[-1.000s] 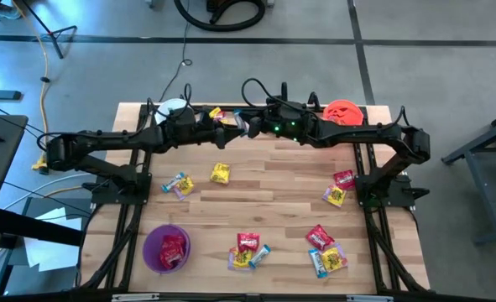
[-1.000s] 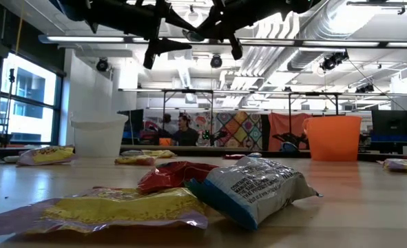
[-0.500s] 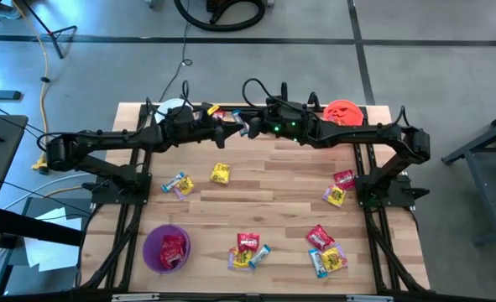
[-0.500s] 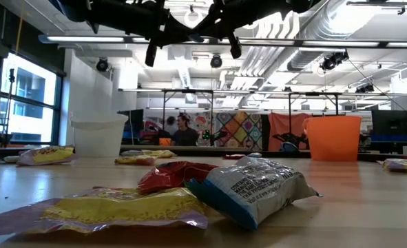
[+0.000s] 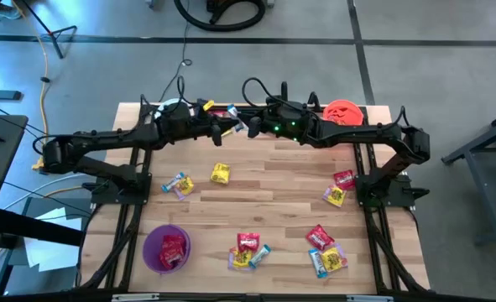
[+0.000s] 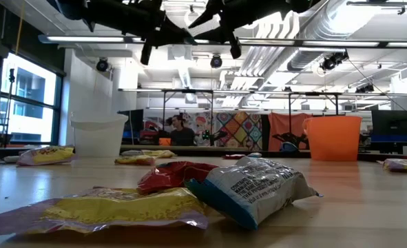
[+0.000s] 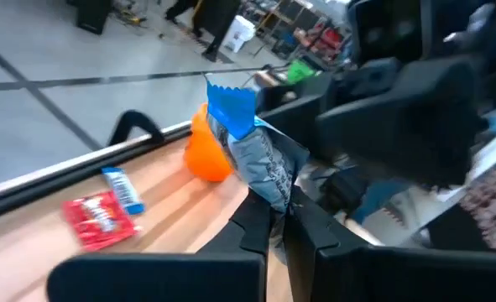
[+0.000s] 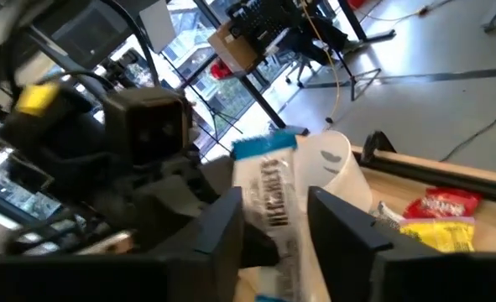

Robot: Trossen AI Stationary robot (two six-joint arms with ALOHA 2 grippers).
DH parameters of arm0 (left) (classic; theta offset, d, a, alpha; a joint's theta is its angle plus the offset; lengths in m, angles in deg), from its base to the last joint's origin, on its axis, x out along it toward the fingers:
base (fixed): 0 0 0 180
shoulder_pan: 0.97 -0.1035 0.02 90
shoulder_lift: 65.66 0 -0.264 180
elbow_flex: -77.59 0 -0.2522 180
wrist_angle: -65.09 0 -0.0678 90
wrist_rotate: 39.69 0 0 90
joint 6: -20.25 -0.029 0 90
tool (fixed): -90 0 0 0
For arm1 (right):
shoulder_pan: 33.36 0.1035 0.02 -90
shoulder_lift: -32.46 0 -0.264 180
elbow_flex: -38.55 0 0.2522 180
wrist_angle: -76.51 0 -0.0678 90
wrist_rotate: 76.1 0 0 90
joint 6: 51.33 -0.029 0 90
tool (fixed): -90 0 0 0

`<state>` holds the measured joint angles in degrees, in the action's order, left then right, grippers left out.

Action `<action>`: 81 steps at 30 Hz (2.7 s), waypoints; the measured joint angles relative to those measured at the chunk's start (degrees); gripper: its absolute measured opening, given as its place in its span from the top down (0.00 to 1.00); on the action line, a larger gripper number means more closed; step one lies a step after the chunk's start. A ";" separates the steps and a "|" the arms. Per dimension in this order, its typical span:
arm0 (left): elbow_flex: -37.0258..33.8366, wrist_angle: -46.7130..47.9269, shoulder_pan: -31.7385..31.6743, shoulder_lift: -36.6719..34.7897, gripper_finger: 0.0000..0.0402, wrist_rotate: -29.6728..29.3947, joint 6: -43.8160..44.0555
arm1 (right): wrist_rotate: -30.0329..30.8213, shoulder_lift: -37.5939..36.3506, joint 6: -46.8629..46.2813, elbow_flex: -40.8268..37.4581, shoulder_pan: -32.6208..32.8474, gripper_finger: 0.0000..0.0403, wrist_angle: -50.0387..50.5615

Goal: Sort candy
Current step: Put the white candy into the white bucket, then put the yellow candy into the orange bucket

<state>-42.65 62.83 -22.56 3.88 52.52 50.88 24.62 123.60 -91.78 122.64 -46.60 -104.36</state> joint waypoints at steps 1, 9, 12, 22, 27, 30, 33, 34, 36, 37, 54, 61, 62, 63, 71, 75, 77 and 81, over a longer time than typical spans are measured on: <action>0.00 1.63 -0.62 -0.75 1.00 0.00 -0.79 | 0.00 0.00 0.37 0.41 -0.18 0.65 -0.04; 0.50 25.58 -11.71 -9.89 1.00 0.51 -1.22 | 0.02 0.00 4.93 4.53 -1.08 0.54 4.29; 3.76 42.63 -17.99 -11.03 1.00 1.77 -2.91 | -0.31 0.00 5.86 5.10 -1.39 0.54 6.34; 16.48 73.50 -35.91 1.14 1.00 1.70 -19.01 | -0.66 0.00 5.98 5.11 -1.39 0.59 9.62; 20.64 75.88 -39.68 10.37 1.00 1.70 -25.47 | -1.47 0.00 6.01 5.11 -1.39 0.63 9.59; 22.94 76.27 -40.87 15.49 1.00 1.71 -28.03 | -1.97 0.00 5.99 5.11 -1.39 0.64 9.60; 24.70 76.40 -41.56 20.39 1.00 1.70 -29.53 | -2.08 0.00 5.99 5.11 -1.36 0.64 9.57; 25.13 76.50 -41.71 21.91 1.00 1.70 -30.01 | -2.18 0.00 5.99 5.11 -1.35 0.64 9.57; 25.91 76.87 -41.89 24.70 1.00 1.70 -31.36 | -2.27 0.00 5.99 5.13 -1.35 0.64 9.54; 26.12 77.00 -41.89 26.02 1.00 1.61 -31.97 | -2.81 0.00 5.99 5.13 -1.35 0.64 9.55; 24.23 74.20 -37.64 16.66 0.70 0.33 -32.17 | -11.38 2.17 6.21 5.19 -1.46 0.55 26.42; 15.82 66.97 -29.15 -1.23 0.69 0.03 -22.83 | -14.22 10.15 2.55 5.19 -0.52 0.44 27.53; 14.57 65.58 -27.90 -3.81 0.69 -0.10 -21.63 | -14.34 11.44 1.80 5.19 -0.45 0.43 27.25; 13.46 64.48 -26.64 -6.34 0.69 -0.24 -20.42 | -14.58 12.61 1.35 5.19 -0.45 0.43 27.35; 3.00 53.91 -18.78 -24.26 0.70 -0.34 -12.35 | -18.90 22.85 -3.17 5.17 0.41 0.42 22.84; -1.55 49.60 -16.18 -31.05 0.70 -0.33 -9.96 | -20.46 26.35 -6.38 5.17 1.42 0.42 17.67; -3.30 48.46 -15.30 -33.72 0.70 -0.36 -8.66 | -20.59 27.52 -8.01 5.17 1.76 0.42 16.40; -5.76 47.32 -14.92 -37.10 0.70 -0.57 -7.57 | -20.15 29.46 -10.52 5.17 2.25 0.42 12.80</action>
<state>-48.41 110.15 -37.48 -33.22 51.95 43.31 4.47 153.05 -102.30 127.81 -44.35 -91.57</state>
